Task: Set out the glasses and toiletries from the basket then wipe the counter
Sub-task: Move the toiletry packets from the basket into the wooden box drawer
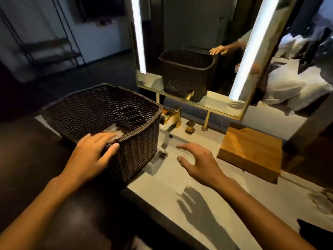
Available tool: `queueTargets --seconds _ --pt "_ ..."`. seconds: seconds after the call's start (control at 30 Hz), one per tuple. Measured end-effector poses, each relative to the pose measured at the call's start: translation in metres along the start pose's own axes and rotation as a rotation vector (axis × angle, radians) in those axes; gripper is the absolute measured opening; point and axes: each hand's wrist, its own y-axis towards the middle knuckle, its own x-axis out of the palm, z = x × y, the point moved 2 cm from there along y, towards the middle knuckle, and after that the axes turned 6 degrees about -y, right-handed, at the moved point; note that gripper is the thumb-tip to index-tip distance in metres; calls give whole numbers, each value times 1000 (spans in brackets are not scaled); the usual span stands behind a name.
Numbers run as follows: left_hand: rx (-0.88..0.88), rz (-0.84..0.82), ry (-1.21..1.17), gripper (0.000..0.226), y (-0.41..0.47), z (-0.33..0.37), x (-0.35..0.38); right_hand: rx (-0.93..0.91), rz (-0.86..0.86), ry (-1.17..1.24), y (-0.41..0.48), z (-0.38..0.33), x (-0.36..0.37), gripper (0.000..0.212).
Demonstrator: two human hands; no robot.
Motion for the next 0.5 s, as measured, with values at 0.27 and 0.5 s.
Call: queueTargets --seconds 0.27,0.5 --pt "-92 -21 -36 91 -8 -113 1 -205 -180 -240 118 -100 97 48" --pt "-109 37 -49 61 22 -169 0 -216 -249 -306 130 -77 107 57"
